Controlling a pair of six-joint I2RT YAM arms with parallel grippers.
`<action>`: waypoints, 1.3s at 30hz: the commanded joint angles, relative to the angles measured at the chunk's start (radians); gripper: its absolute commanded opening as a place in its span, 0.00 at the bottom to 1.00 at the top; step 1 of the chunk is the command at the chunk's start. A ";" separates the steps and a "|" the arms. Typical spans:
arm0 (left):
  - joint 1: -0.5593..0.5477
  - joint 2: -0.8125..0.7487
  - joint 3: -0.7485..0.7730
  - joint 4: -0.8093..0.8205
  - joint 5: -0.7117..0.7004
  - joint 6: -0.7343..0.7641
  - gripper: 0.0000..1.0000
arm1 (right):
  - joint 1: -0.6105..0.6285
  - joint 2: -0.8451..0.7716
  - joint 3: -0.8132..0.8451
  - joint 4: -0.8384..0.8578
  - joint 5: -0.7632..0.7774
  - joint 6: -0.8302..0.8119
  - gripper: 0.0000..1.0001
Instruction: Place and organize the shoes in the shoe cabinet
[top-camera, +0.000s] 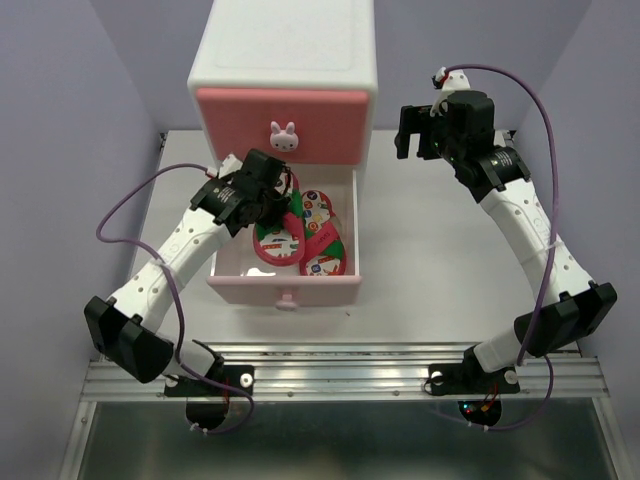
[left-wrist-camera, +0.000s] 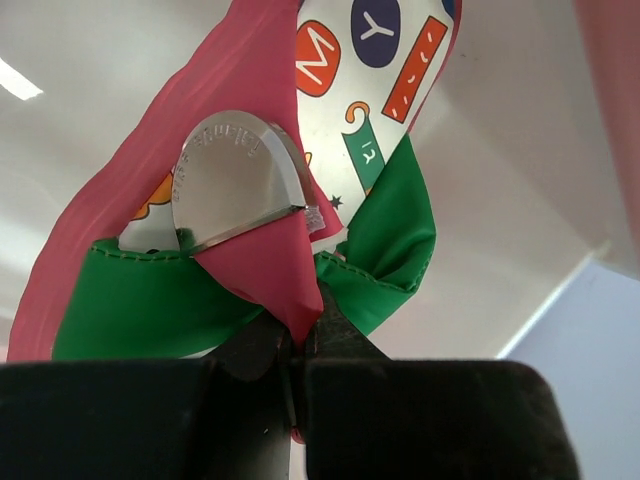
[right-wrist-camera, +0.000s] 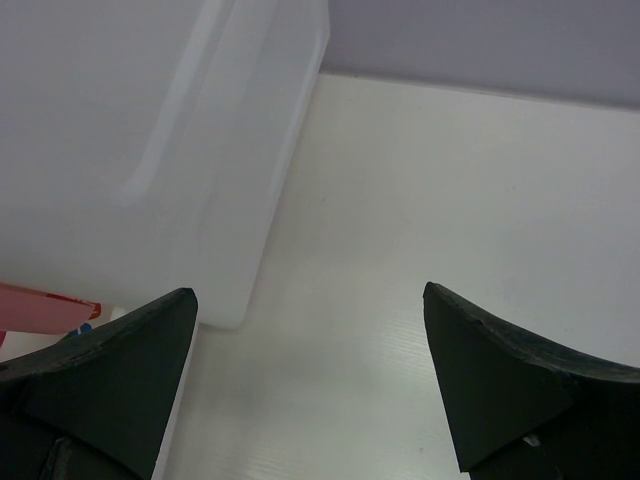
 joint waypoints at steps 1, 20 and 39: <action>0.028 -0.004 0.037 0.085 -0.084 0.103 0.00 | 0.008 -0.006 0.012 0.029 0.008 -0.003 1.00; 0.049 -0.025 -0.225 0.239 -0.035 0.222 0.00 | 0.008 -0.009 -0.013 0.024 -0.004 0.002 1.00; 0.049 -0.064 -0.088 0.071 -0.024 0.301 0.78 | 0.008 0.121 0.401 0.092 -0.047 -0.021 1.00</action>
